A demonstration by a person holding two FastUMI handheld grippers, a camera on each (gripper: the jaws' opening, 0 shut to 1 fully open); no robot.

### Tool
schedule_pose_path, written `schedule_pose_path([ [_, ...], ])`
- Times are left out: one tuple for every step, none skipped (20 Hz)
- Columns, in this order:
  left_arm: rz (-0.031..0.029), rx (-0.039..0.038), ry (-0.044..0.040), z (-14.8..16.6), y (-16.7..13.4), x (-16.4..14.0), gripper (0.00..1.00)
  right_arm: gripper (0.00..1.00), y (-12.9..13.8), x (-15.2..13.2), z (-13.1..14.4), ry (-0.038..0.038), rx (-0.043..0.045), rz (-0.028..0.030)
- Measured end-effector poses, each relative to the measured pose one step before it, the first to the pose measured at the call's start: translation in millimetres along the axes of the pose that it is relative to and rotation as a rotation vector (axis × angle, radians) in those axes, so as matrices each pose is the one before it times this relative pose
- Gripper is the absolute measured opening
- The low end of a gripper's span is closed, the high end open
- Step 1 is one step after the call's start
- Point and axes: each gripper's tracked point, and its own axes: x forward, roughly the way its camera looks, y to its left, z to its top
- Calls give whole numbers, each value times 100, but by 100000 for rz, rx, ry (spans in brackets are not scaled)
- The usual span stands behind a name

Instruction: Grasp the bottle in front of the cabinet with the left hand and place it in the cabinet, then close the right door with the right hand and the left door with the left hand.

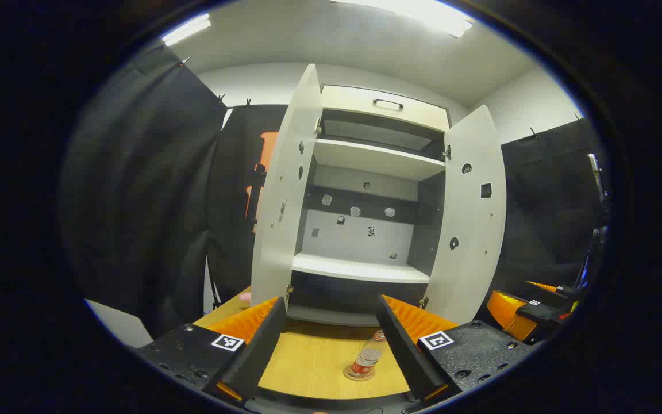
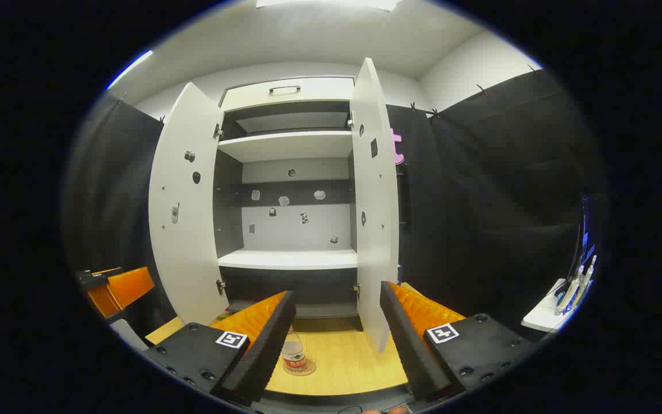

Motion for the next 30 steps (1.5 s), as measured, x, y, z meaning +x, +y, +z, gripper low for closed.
schedule_pose_path([
  [-74, -771, 683, -155, -98, -131, 97, 89, -175, -210, -67, 129, -1034, -85],
  [-10, -60, 487, -5, -147, -33, 97, 90, -178, -95, 230, -417, -1040, -439],
  [49, 650, 51, 49, -82, -148, 96, 89, -165, -82, 110, -527, -982, -552],
  [52, 847, -401, 285, -16, -44, 96, 97, -134, -13, 178, -548, -731, -387],
  [163, 729, -612, 121, -53, -91, 96, 97, -126, -4, 18, -209, -380, -174],
  [646, 638, -300, 94, 66, 16, 97, 90, -54, -108, -204, 283, -195, 0],
  [176, 699, -94, 16, -92, -110, 96, 90, -95, -120, -208, 478, -274, 39],
  [-39, 594, 304, -56, -150, -36, 95, 90, -151, 34, -111, 657, -276, -124],
  [121, 364, 187, -56, 44, -11, 96, 90, -16, -91, -90, 342, -292, 293],
  [-115, 244, 35, 51, -88, -21, 96, 90, 146, -92, 69, -47, -502, 517],
  [-331, 182, -55, 37, -106, -17, 97, 90, 18, -15, -10, -101, -552, 363],
  [29, 236, -195, 43, -23, 28, 97, 90, -8, 86, -65, 224, -279, 189],
  [-108, 155, -129, 13, -89, 4, 96, 90, 80, 56, -240, 741, 100, 379],
  [-203, -4, -21, 22, -82, -10, 96, 90, 89, 57, -255, 984, 366, 510],
  [-255, -17, 82, -55, -94, 57, 96, 90, -1, 28, -248, 874, 426, 102],
  [-89, -7, 216, -72, -27, 68, 96, 90, -79, 73, -103, 538, 262, 101],
  [-211, -116, 402, -137, -75, 75, 97, 90, -48, -19, -23, 118, 150, 56],
  [-382, -374, -35, -140, -141, 88, 96, 90, -45, 88, 38, -84, 128, -117],
  [-301, -395, 303, -261, -243, 95, 96, 90, -74, 67, -2, -156, 55, -184],
  [-323, -116, 858, -498, -254, 184, 96, 90, -191, 53, 19, -19, -33, -309],
  [-678, 296, 869, -721, -346, 300, 97, 90, -114, 47, -51, 32, -17, -153],
  [-937, 739, 868, -660, -353, 307, 96, 90, -64, 5, -16, 105, 57, -166],
  [-958, 920, 788, -708, -411, 338, 96, 90, -133, -16, 52, 144, 118, -251],
  [-1223, 664, 820, -741, -466, 294, 96, 89, -106, 35, 60, -25, 192, -231],
  [-1403, 128, 996, -991, -517, 304, 96, 89, -140, -4, 4, -242, 156, -252],
  [-1377, -338, 1996, -1209, -553, 362, 96, 89, -164, 123, 110, -297, -9, -364],
  [-1196, -875, 2042, -1402, -516, 197, 97, 89, -174, 88, 79, -130, -244, -236],
  [-1112, -1158, 1857, -1167, -550, 381, 96, 90, -196, 79, -6, 32, -213, -217],
  [-1218, -934, 1242, -1112, -497, 569, 96, 90, -190, 99, -2, 165, -45, -87],
  [-1062, -15, 2328, -1127, -513, 632, 96, 90, -122, 22, -71, 267, 0, 52],
])
